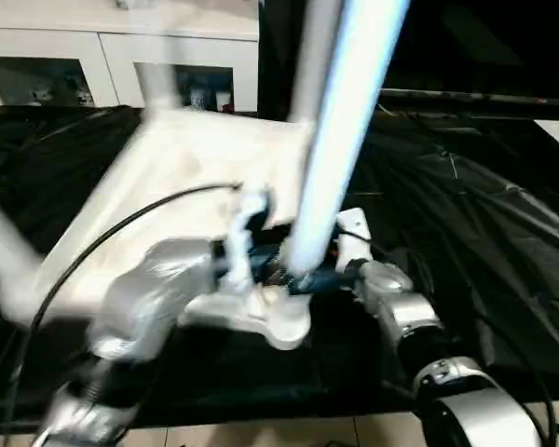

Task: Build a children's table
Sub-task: Rotate table base

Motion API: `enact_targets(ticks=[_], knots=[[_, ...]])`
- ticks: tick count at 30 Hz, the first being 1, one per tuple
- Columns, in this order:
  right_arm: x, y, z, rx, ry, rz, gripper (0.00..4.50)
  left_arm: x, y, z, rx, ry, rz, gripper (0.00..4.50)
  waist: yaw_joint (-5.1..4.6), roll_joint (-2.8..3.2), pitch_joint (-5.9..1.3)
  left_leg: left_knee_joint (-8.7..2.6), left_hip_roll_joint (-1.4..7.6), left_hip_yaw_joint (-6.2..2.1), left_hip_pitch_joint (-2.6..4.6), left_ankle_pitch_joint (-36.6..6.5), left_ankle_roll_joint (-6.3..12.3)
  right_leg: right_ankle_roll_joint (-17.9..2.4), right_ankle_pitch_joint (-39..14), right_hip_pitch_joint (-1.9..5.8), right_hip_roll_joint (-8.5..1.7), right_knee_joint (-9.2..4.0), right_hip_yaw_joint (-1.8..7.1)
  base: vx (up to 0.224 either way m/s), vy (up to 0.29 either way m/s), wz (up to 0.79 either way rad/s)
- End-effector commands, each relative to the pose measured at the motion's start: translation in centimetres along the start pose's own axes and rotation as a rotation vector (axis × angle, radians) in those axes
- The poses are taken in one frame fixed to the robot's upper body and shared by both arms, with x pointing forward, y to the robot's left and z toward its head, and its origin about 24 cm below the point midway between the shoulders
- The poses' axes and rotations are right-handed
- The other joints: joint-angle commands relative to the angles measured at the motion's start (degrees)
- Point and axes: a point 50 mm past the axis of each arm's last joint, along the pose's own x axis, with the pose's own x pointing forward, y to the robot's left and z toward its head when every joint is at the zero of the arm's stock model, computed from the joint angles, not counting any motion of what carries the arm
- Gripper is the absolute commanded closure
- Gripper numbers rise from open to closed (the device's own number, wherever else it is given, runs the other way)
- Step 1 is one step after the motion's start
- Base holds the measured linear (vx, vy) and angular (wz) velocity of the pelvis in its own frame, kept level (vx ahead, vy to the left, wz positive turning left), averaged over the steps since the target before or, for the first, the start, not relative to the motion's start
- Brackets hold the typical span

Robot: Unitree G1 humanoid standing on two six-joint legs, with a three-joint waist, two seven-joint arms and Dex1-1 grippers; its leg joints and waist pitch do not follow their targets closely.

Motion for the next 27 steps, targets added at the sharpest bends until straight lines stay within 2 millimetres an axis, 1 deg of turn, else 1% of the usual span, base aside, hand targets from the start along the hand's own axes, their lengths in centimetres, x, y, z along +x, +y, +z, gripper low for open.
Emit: enact_targets(ticks=[1,3,5,6,8,9,10,11,12,13,14,16,17,18,19,20,21,22,23,24,25,26,27], knots=[[0.5,1.1,0.1,-0.018,0.006,0.067,1.41,0.5,0.7,-0.5,0.041,0.042,0.069,0.03,0.5,0.95,-3.82,-3.69,-1.47,1.3,-0.28,-12.6,-0.82,-10.8,-10.3,3.51,-2.27,-4.24,1.57,0.0,0.0,0.0],[0.5,1.0,0.1,-0.022,0.004,0.06,1.41,0.5,0.9,-0.7,0.061,0.048,0.083,0.03,0.54,0.9,-3.88,-3.69,-1.51,1.27,-0.38,-12.2,-0.67,-11.3,-9.6,3.64,-2.31,-4.13,1.54,0.0,0.0,0.0],[0.3,0.5,0.3,-0.017,-0.006,0.04,1.41,0.5,1.2,-0.8,0.082,0.058,0.115,0.03,0.55,0.81,-3.8,-3.71,-1.47,1.31,-0.31,-12.6,-0.5,-11.4,-10.1,3.57,-2.33,-4.24,1.55,0.0,0.0,0.0],[0.1,-0.2,0.6,-0.016,-0.02,0.022,1.41,0.1,1.7,-0.9,0.102,0.073,0.154,0.03,0.6,0.86,-3.79,-3.71,-1.43,1.31,-0.26,-12.9,-0.54,-11.4,-10.6,3.52,-2.36,-4.22,1.56,0.0,0.0,0.0],[-0.4,-1.1,1.0,-0.026,-0.038,0.008,1.41,-0.7,1.7,-1.2,0.142,0.105,0.156,0.03,0.59,0.67,-3.73,-3.79,-1.38,1.25,-0.29,-13.5,-0.44,-11.0,-11.8,3.49,-2.37,-4.34,1.51,0.0,0.0,0.0],[-0.5,-1.2,1.1,-0.027,-0.04,0.008,1.41,-0.8,1.7,-1.3,0.141,0.109,0.156,0.03,0.64,0.75,-3.72,-3.82,-1.37,1.21,-0.24,-13.8,-0.43,-10.9,-12.3,3.47,-2.39,-4.34,1.49,0.0,0.0,0.0],[-0.6,-1.3,1.1,-0.029,-0.042,0.008,1.41,-0.9,1.7,-1.3,0.139,0.114,0.156,0.03,0.59,0.66,-3.72,-3.78,-1.37,1.27,-0.24,-13.8,-0.4,-10.9,-12.5,3.43,-2.38,-4.38,1.52,0.0,0.0,0.0],[-0.7,-1.5,1.3,-0.036,-0.049,0.013,1.41,-1.2,1.6,-1.4,0.135,0.126,0.154,0.03,0.66,0.7,-3.68,-3.77,-1.38,1.28,-0.21,-13.6,-0.44,-10.7,-12.6,3.4,-2.38,-4.36,1.56,0.0,0.0,0.0],[-1.2,-1.9,1.6,-0.054,-0.06,0.028,1.41,-1.7,1.2,-1.6,0.129,0.138,0.13,0.03,0.69,0.56,-3.69,-3.76,-1.36,1.3,-0.24,-13.3,-0.44,-10.6,-12.5,3.37,-2.37,-4.33,1.55,0.0,0.0,0.0],[-1.8,-2.4,1.8,-0.067,-0.069,0.054,1.41,-2.4,0.7,-1.8,0.121,0.155,0.104,0.03,0.8,0.6,-3.73,-3.79,-1.3,1.22,-0.28,-13.2,-0.41,-10.6,-12.2,3.54,-2.41,-4.21,1.54,0.0,0.0,0.0],[-2.7,-3.0,2.1,-0.089,-0.075,0.085,1.41,-3.1,0.1,-2.0,0.106,0.175,0.066,0.03,0.94,0.58,-3.73,-3.77,-1.23,1.26,-0.28,-12.3,-0.06,-10.4,-10.7,3.54,-2.29,-4.05,1.62,0.0,0.0,0.0],[-3.4,-3.5,2.2,-0.111,-0.07,0.107,1.41,-3.6,-0.1,-2.2,0.096,0.189,0.048,0.03,1.11,0.66,-3.79,-3.71,-1.23,1.37,-0.09,-11.5,0.35,-10.7,-9.1,3.39,-2.16,-4.0,1.65,0.0,0.0,0.0],[-4.3,-3.9,2.4,-0.147,-0.061,0.145,1.41,-4.2,-0.3,-2.4,0.09,0.208,0.034,0.03,1.33,0.69,-3.79,-3.68,-1.31,1.45,-0.05,-11.1,0.57,-11.1,-8.2,3.43,-2.03,-4.03,1.64,0.0,0.0,0.0],[-4.9,-4.2,2.5,-0.169,-0.055,0.167,1.41,-4.6,-0.3,-2.6,0.091,0.224,0.027,0.03,1.59,0.78,-3.71,-3.7,-1.3,1.54,0.03,-11.4,0.74,-11.4,-7.7,3.29,-1.98,-4.07,1.67,0.0,0.0,0.0],[-5.4,-4.4,2.6,-0.187,-0.049,0.183,1.41,-4.9,-0.3,-2.7,0.092,0.237,0.022,0.03,1.76,0.74,-3.58,-3.76,-1.36,1.56,0.07,-12.0,0.78,-11.4,-8.5,3.24,-1.92,-4.23,1.63,0.0,0.0,0.0],[-5.5,-4.4,2.6,-0.191,-0.048,0.186,1.41,-5.0,-0.3,-2.8,0.092,0.24,0.02,0.03,1.99,0.7,-3.62,-3.77,-1.35,1.55,0.16,-12.8,0.81,-11.3,-9.7,3.25,-2.05,-4.26,1.64,0.0,0.0,0.0],[-6.4,-4.5,2.6,-0.233,-0.029,0.236,1.41,-5.4,0.0,-3.0,0.098,0.264,0.03,0.03,1.95,0.75,-3.42,-3.93,-1.39,1.47,0.08,-13.8,0.51,-10.8,-12.1,3.25,-2.02,-4.54,1.55,0.0,0.0,0.0],[-7.0,-4.5,2.7,-0.252,-0.016,0.27,1.41,-5.7,0.2,-3.2,0.109,0.286,0.034,0.03,2.03,0.72,-3.37,-3.93,-1.33,1.46,0.15,-14.4,0.46,-10.5,-13.2,3.21,-2.05,-4.69,1.57,0.0,0.0,0.0],[-7.4,-4.5,2.7,-0.263,-0.007,0.294,1.41,-5.9,0.3,-3.3,0.118,0.302,0.036,0.03,2.0,0.85,-3.3,-3.97,-1.3,1.37,0.12,-15.5,0.5,-9.7,-15.0,3.24,-2.1,-4.9,1.59,0.0,0.0,0.0],[-8.1,-4.3,2.8,-0.287,0.009,0.335,1.41,-6.2,0.5,-3.5,0.119,0.336,0.031,0.19,2.04,0.87,-3.26,-4.05,-1.37,1.27,0.05,-15.8,0.46,-8.9,-16.8,3.24,-2.11,-5.03,1.55,0.0,0.0,0.0],[-8.7,-4.2,2.8,-0.304,0.025,0.37,1.41,-6.5,0.8,-3.7,0.127,0.367,0.034,0.3,2.01,0.72,-3.23,-4.02,-1.46,1.3,0.06,-15.7,0.6,-8.3,-17.6,3.27,-2.01,-5.27,1.59,0.0,0.0,0.0],[-9.2,-4.1,2.8,-0.316,0.041,0.402,1.41,-6.7,1.0,-3.9,0.146,0.401,0.038,0.38,2.07,0.75,-3.27,-4.03,-1.38,1.22,0.02,-15.6,0.78,-7.8,-17.9,3.29,-2.05,-5.26,1.63,0.0,0.0,0.0],[-9.8,-3.9,2.9,-0.334,0.059,0.435,1.41,-7.0,1.2,-4.2,0.157,0.436,0.027,0.41,2.09,0.76,-3.23,-4.1,-1.46,1.1,-0.05,-15.3,1.03,-7.2,-18.0,3.36,-1.89,-5.33,1.62,0.0,0.0,0.0]])
